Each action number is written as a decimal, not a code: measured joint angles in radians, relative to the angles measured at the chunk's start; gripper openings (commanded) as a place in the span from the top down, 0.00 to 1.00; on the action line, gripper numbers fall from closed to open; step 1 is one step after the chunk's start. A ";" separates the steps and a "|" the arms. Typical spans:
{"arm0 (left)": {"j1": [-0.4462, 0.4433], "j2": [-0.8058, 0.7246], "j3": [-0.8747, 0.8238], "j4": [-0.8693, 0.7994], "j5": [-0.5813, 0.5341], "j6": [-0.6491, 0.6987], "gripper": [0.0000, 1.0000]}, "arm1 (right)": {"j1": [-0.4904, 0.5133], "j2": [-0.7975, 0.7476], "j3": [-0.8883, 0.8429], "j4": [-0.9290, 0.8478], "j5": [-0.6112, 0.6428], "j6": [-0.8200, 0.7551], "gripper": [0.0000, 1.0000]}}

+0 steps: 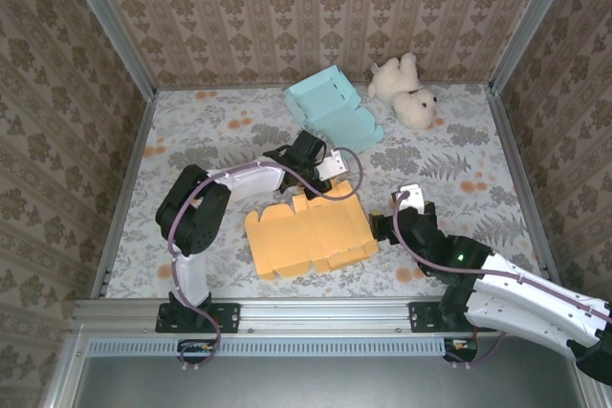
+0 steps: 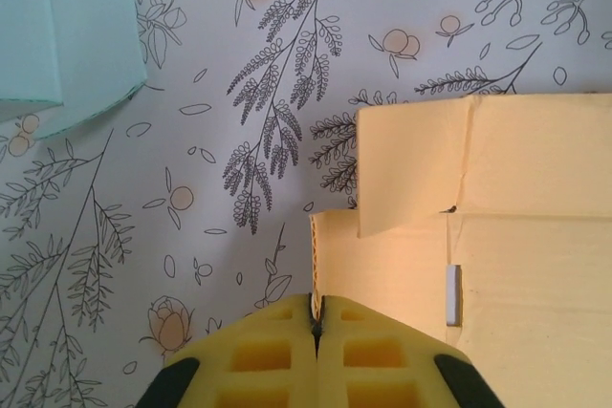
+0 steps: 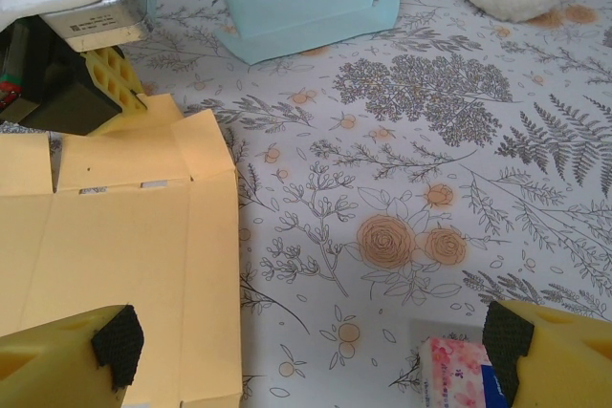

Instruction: Fold the paper box

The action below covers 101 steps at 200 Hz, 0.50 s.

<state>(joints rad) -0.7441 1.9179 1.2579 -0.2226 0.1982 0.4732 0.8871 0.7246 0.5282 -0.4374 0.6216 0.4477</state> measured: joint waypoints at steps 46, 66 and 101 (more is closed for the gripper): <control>0.000 -0.001 -0.002 0.007 0.001 -0.001 1.00 | 0.000 0.000 0.000 0.000 0.000 0.000 0.05; 0.000 -0.009 -0.010 0.015 0.001 -0.001 1.00 | 0.000 0.000 0.000 0.000 0.000 0.000 0.05; 0.000 -0.017 -0.019 0.042 -0.002 -0.003 1.00 | 0.000 0.000 0.000 0.000 0.000 0.000 0.05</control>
<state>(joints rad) -0.7437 1.9007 1.2388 -0.1806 0.1963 0.4702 0.8871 0.7246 0.5282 -0.4374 0.6216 0.4480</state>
